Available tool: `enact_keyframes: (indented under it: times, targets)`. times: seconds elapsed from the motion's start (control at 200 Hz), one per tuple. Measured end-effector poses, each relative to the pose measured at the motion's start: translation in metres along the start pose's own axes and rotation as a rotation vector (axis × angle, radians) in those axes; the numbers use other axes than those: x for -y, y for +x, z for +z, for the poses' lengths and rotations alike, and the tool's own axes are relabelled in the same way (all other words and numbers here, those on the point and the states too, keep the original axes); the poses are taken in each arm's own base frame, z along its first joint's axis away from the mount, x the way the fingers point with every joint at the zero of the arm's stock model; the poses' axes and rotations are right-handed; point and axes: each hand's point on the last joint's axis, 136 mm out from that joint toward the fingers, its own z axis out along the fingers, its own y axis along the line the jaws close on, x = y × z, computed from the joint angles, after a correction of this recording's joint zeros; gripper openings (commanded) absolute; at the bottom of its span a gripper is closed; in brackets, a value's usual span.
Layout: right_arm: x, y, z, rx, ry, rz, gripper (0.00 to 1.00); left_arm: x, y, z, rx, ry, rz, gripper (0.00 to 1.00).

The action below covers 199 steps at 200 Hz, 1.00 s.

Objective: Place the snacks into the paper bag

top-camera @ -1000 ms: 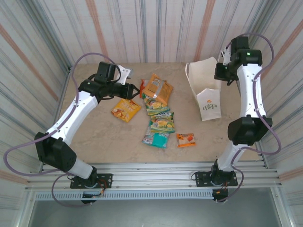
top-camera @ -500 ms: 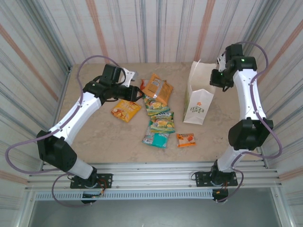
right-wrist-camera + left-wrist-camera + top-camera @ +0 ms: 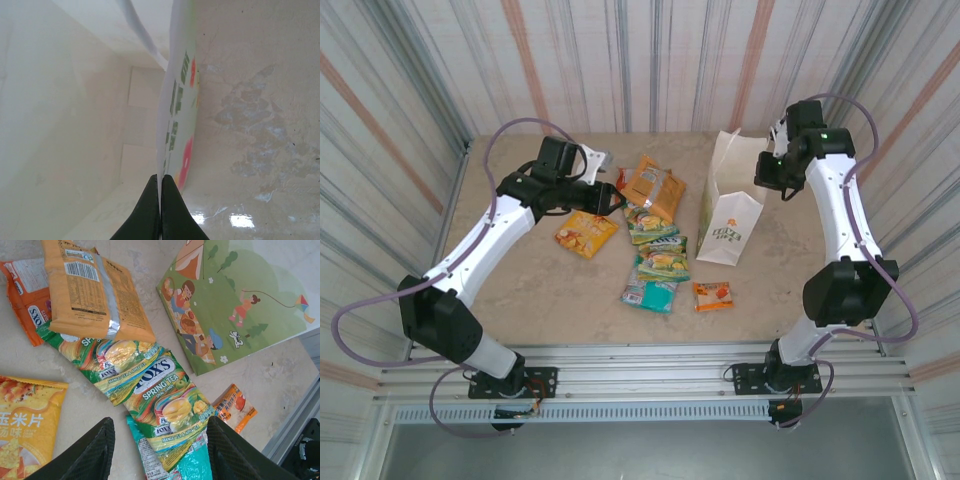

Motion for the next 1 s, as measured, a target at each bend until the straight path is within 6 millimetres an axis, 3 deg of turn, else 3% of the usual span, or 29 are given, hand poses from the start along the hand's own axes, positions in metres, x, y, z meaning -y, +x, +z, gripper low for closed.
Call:
enact_keyframes:
  times: [0.045, 0.16, 0.22, 0.381, 0.526, 0.777, 0.897, 0.997]
  targets:
    - [0.000, 0.000, 0.000, 0.004, -0.001, -0.001, 0.00, 0.000, 0.001, 0.001, -0.004, 0.000, -0.001, 0.53]
    - [-0.002, 0.003, -0.001, 0.002, -0.013, 0.017, 0.31, -0.001, 0.002, 0.002, -0.004, 0.000, -0.005, 0.53]
    - [-0.003, 0.004, -0.001, 0.002, -0.020, 0.019, 0.42, -0.002, 0.003, 0.002, -0.005, -0.009, -0.014, 0.53]
    - [-0.009, 0.001, -0.009, 0.028, -0.050, 0.009, 0.55, -0.006, 0.002, 0.003, 0.001, -0.030, -0.032, 0.54]
    - [-0.009, -0.001, -0.029, 0.079, -0.060, 0.011, 0.62, -0.012, 0.001, 0.003, 0.011, -0.059, -0.051, 0.54]
    - [-0.003, 0.002, -0.058, 0.139, -0.044, 0.018, 0.65, -0.015, -0.004, 0.005, 0.031, -0.075, -0.068, 0.54]
    - [0.002, 0.002, -0.066, 0.160, -0.043, 0.032, 0.55, -0.019, -0.003, 0.012, 0.018, -0.079, -0.080, 0.54]
    - [0.010, 0.010, -0.059, 0.140, -0.053, 0.060, 0.44, -0.021, -0.004, 0.018, 0.009, -0.079, -0.089, 0.54]
